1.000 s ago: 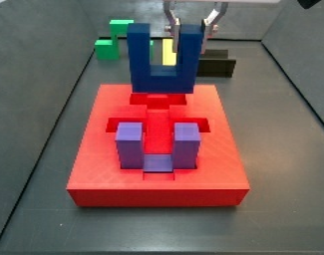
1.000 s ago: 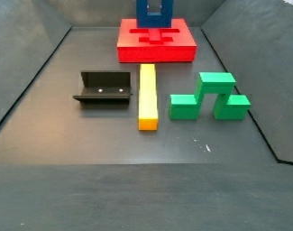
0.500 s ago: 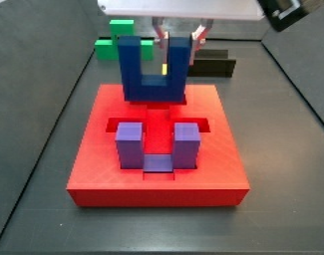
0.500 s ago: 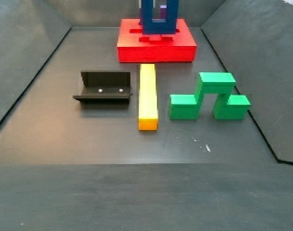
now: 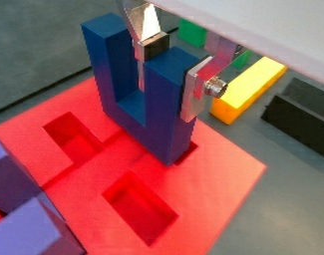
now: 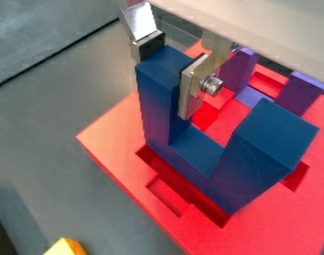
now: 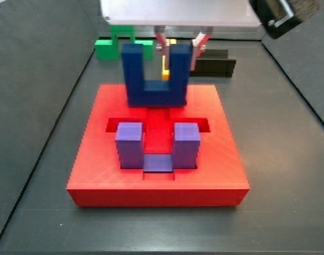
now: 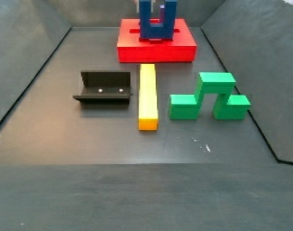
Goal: Pick up the blue object. Move up. Move to above the board. Insert the blue object.
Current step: Insert the blue object.
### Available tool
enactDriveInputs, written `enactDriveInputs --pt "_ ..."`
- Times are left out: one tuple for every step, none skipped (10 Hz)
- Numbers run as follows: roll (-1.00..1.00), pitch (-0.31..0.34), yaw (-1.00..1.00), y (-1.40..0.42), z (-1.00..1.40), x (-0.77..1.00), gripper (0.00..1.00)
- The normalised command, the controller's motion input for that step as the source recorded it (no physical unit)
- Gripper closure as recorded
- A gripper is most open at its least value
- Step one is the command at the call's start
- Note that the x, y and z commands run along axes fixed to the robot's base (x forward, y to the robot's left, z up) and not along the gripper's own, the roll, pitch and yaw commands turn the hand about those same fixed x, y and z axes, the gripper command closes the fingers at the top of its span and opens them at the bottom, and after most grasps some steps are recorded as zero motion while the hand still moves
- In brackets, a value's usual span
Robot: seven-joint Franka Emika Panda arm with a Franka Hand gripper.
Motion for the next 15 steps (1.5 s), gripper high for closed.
enactDriveInputs --pt "0.00 -0.004 -0.02 0.18 -0.09 0.06 1.00" --pt "0.03 -0.026 -0.03 0.10 -0.22 -0.03 1.00" --pt "0.00 -0.049 -0.01 0.07 -0.21 -0.06 1.00" --pt "0.00 -0.051 0.00 0.06 -0.11 0.00 1.00" --pt "0.00 -0.039 0.00 0.03 -0.10 0.08 1.00" --pt "0.00 -0.011 0.00 0.06 -0.07 0.24 1.00" --pt "0.00 0.000 0.00 0.11 -0.03 0.21 1.00" --pt "0.02 0.000 -0.03 0.12 -0.03 0.08 1.00" --pt "0.05 0.000 -0.03 0.09 -0.06 0.00 1.00" --pt "0.07 0.000 -0.05 0.03 -0.13 -0.03 1.00" --pt "0.01 -0.036 -0.05 0.00 -0.17 -0.21 1.00" --pt "0.00 -0.069 0.00 0.00 -0.09 -0.28 1.00" --pt "0.00 -0.063 0.00 0.00 -0.01 -0.25 1.00" --pt "0.00 -0.050 0.00 0.00 0.00 -0.17 1.00" --pt "0.00 -0.019 0.00 0.00 -0.02 0.00 1.00"
